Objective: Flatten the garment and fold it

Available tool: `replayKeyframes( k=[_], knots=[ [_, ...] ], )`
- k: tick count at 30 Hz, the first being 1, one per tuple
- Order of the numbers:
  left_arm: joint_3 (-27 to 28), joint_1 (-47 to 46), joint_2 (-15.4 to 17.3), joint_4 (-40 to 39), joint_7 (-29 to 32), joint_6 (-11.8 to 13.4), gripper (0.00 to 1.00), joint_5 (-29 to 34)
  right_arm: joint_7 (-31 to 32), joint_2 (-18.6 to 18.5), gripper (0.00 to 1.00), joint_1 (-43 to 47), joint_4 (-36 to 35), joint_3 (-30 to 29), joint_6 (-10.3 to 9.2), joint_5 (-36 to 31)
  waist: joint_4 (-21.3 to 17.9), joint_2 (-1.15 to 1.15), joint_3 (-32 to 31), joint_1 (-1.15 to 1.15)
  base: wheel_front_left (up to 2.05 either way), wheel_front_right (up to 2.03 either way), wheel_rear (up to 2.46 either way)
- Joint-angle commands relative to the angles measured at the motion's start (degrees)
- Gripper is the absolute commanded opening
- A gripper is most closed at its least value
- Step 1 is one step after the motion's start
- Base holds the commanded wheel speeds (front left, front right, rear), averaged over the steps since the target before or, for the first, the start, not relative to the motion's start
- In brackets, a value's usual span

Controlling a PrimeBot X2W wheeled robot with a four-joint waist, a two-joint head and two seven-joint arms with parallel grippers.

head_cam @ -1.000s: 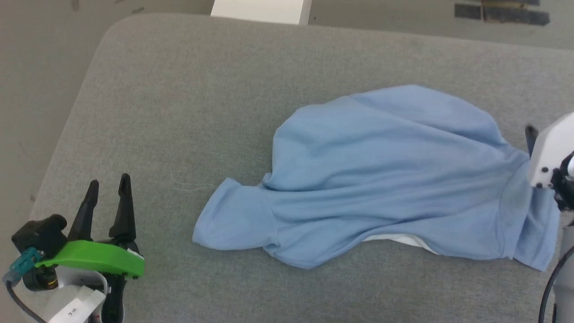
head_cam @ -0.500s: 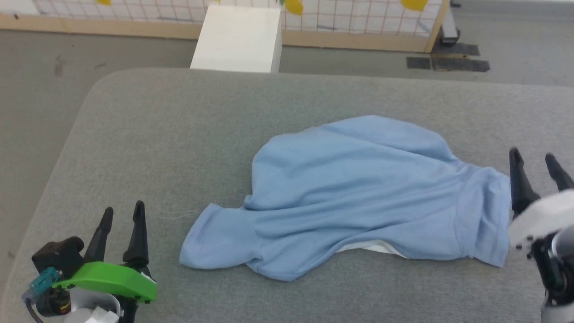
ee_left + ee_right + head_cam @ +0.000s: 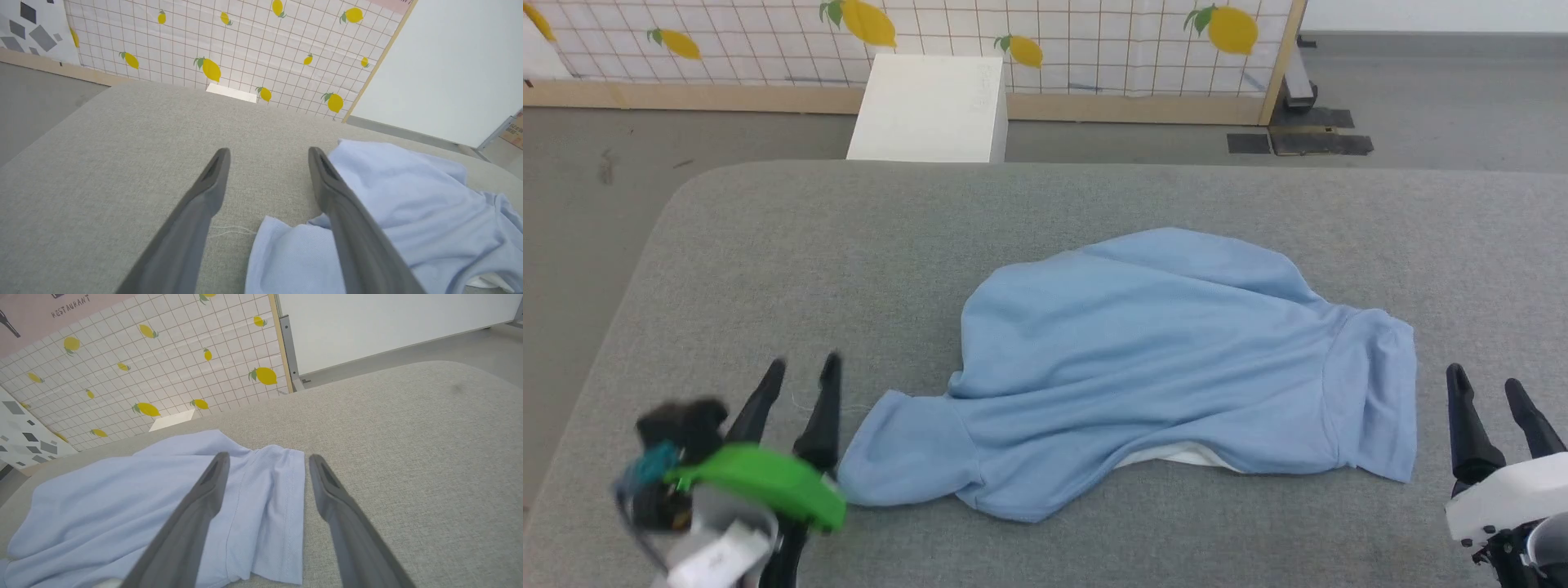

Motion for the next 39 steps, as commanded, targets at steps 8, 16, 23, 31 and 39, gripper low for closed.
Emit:
replayKeyframes(
  k=[8,16,23,31,39],
  knots=[
    [-11.1,-20.3,0.2,3.9,21.9,-2.4,1.00,-2.4,0.3,0.0,1.00,-2.4,-1.2,0.6,-0.09,-0.6,-1.5,0.23,3.0,0.00,0.00,0.00,0.00],
    [-21.3,-30.8,3.2,10.2,53.6,-1.4,1.00,-1.5,-0.8,0.0,1.00,-3.4,-1.0,1.4,-0.09,-0.3,-4.4,0.23,6.5,0.00,0.00,0.00,0.00],
    [-26.5,-31.4,6.3,13.1,62.1,-1.4,1.00,1.9,-2.3,0.0,1.00,-3.6,-0.7,2.0,-0.09,0.5,-6.1,0.23,9.5,0.00,0.00,0.00,0.00],
    [-27.9,-29.2,5.9,15.2,61.5,-2.3,0.00,-1.3,-3.6,0.0,1.00,-4.4,0.2,2.6,-0.09,0.9,-6.0,0.23,11.3,0.00,0.00,0.00,0.00],
    [-21.7,-33.1,5.7,14.3,54.1,-0.6,0.00,-4.0,-4.6,0.0,1.00,-5.3,1.8,3.9,-0.09,1.6,-5.8,0.23,12.2,0.00,0.00,0.00,0.00]
  ],
)
